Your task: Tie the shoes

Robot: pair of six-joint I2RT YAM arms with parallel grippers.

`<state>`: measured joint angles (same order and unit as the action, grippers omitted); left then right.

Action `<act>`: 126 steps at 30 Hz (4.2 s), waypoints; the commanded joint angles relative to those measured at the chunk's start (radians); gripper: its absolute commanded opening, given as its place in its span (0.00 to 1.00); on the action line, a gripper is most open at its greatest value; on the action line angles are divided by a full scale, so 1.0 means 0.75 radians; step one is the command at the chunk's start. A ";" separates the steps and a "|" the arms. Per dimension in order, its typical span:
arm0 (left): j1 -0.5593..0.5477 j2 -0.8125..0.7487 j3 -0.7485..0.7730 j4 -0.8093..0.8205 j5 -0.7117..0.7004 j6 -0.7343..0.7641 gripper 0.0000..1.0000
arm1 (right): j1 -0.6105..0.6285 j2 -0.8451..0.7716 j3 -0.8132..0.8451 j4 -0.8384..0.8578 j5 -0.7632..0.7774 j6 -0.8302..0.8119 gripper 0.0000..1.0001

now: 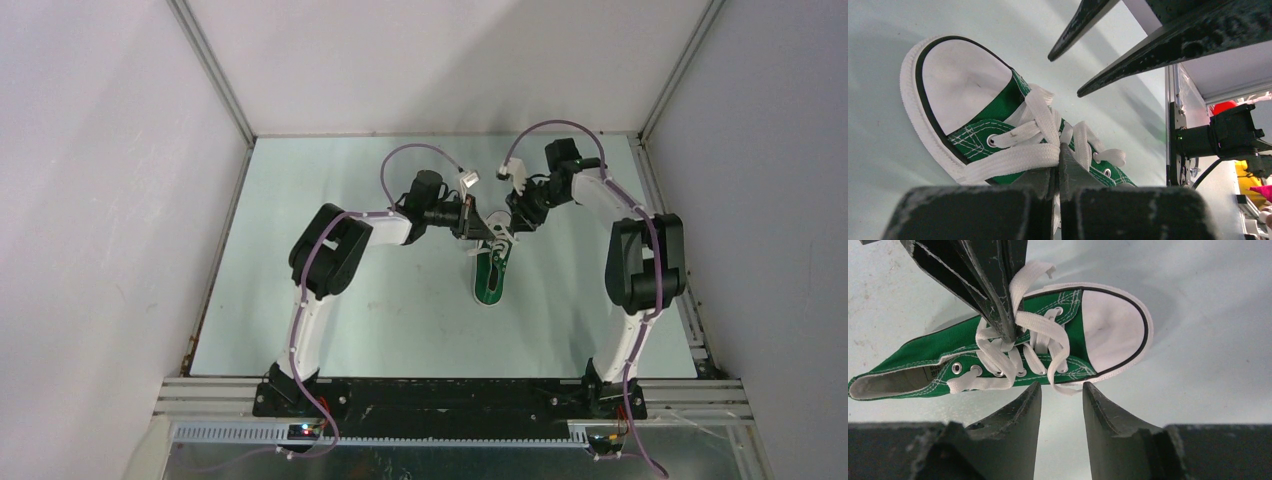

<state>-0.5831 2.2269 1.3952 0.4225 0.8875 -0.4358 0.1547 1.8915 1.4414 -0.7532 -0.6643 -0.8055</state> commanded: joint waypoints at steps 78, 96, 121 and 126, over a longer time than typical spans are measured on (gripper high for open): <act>-0.005 -0.093 0.069 0.284 0.071 -0.234 0.03 | 0.147 -0.159 0.069 -0.146 -0.335 -0.207 0.01; -0.005 -0.080 0.097 0.249 0.101 -0.223 0.03 | 0.284 -0.342 -0.183 0.035 0.031 -0.582 0.00; -0.004 -0.036 0.127 0.302 0.144 -0.306 0.04 | 0.449 -0.365 -0.349 0.112 0.461 -0.741 0.00; -0.004 -0.046 0.112 0.233 0.137 -0.264 0.04 | 0.455 -0.330 -0.375 0.159 0.521 -0.673 0.02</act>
<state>-0.5880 2.2040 1.4643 0.6098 0.9821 -0.6552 0.4835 1.6169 1.1778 -0.6510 -0.3149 -1.3354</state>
